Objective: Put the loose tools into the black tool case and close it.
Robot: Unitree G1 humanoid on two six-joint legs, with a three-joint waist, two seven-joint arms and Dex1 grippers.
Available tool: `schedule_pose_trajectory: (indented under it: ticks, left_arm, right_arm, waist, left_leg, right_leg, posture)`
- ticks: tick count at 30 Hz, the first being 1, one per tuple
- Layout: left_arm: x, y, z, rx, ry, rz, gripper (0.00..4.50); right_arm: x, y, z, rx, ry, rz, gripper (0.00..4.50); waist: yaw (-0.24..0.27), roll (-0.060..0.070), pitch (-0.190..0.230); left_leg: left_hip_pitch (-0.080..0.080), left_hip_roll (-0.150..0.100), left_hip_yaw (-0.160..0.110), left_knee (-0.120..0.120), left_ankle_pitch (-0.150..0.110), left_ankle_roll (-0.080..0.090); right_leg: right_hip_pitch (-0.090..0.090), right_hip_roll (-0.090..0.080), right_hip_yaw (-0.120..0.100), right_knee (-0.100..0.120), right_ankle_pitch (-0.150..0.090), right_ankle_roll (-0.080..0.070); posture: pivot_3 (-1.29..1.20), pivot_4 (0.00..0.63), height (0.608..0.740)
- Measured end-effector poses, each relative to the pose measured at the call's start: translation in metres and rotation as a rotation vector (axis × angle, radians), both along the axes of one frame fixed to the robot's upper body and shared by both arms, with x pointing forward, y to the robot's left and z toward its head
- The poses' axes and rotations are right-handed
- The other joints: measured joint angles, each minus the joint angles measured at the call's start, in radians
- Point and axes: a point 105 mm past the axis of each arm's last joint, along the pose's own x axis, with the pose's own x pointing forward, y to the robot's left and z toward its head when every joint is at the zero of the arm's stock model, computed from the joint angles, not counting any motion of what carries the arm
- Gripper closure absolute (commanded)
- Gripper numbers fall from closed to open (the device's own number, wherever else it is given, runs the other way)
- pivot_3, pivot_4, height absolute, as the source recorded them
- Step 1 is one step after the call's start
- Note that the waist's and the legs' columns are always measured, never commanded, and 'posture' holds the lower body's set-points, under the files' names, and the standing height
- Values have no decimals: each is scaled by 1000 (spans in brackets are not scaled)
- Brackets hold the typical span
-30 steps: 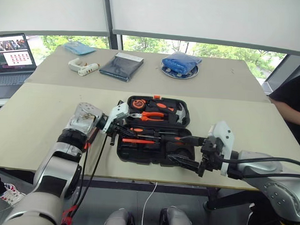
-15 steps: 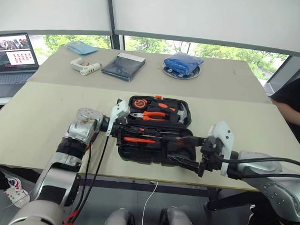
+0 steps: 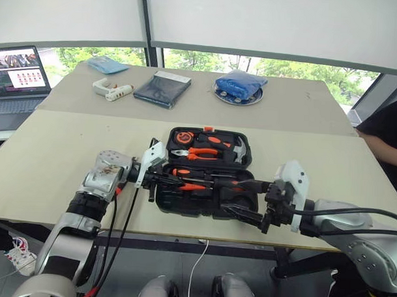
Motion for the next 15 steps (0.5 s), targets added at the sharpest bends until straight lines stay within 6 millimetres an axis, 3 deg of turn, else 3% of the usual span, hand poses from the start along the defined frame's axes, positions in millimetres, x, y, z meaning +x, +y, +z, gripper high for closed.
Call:
schedule_pose_trajectory:
  ticks: [9, 12, 15]
  left_arm:
    - [6, 2, 2, -16, -70, 68, 4438]
    - [-1, 15, 6, -38, -64, 122, 3794]
    - [-12, 40, 26, -83, -88, 223, 2670]
  right_arm:
    - [3, 3, 4, -5, -17, 14, 0]
    - [7, 7, 9, -7, -41, 42, 0]
    - [17, 8, 23, 7, -84, 56, 0]
  waist:
    - [2, 0, 0]
    - [-7, 0, 0]
    - [-16, -1, 1]
  left_leg:
    - [0, 0, 0, 0, 0, 0]
    - [-2, 1, 0, 0, 0, 0]
    - [-1, 2, 0, -1, 1, -1]
  right_leg:
    - [-1, 0, 0, 0, 0, 1]
    - [-3, 1, 0, 0, 1, -1]
    - [-2, 1, 1, 0, 1, -2]
  posture:
    - [0, 150, 718]
    - [0, 150, 718]
    - [0, 150, 718]
